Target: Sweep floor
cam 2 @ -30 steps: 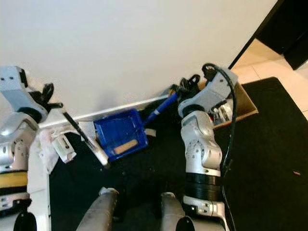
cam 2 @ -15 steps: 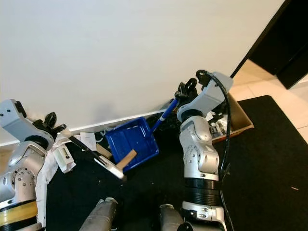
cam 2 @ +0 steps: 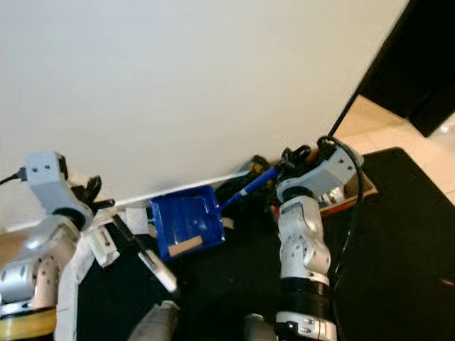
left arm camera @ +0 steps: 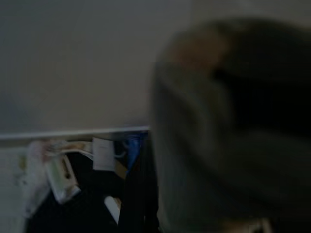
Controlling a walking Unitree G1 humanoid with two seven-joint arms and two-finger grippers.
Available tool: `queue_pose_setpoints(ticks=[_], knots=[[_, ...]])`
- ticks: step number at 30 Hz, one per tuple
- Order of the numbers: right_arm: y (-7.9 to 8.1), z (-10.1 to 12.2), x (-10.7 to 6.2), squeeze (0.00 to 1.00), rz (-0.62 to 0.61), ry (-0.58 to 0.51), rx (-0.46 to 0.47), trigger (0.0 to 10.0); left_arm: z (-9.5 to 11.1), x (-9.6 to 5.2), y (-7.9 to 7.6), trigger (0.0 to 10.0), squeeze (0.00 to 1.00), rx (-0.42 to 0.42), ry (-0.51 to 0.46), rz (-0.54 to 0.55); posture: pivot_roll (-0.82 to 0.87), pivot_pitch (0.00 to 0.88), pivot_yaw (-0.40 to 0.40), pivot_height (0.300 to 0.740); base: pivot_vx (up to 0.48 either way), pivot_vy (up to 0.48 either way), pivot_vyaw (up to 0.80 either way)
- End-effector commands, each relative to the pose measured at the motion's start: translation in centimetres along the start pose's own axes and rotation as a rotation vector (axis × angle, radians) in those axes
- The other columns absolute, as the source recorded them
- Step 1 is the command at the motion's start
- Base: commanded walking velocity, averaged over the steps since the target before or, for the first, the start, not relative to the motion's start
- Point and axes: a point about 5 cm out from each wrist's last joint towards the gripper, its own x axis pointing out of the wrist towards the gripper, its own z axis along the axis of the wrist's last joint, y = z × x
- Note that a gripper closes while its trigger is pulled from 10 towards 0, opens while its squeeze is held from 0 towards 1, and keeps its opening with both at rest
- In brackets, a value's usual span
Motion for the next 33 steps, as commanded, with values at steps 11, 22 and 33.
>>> queue_pose_setpoints(ticks=[11, 22, 33], knots=[[1.9, -0.9, -0.1, 0.00, 0.067, -0.030, 0.078, 10.0, 0.7, 0.4, -0.8, 10.0, 0.00, 0.151, -0.055, -0.022, 0.27, 0.115, 0.005, 0.740, 0.000, 0.000, 0.00], [2.3, -1.1, 0.1, 0.00, 0.094, -0.026, 0.075, 10.0, 0.7, 0.9, -1.7, 10.0, 0.00, 0.206, -0.088, -0.054, 0.26, 0.114, -0.003, 0.740, 0.000, -0.130, 0.00], [2.3, -1.2, 0.0, 0.00, 0.100, -0.024, 0.069, 10.0, 0.6, 1.4, -1.3, 10.0, 0.00, 0.198, -0.089, -0.027, 0.25, 0.112, -0.002, 0.740, 0.289, -0.380, 0.00]])
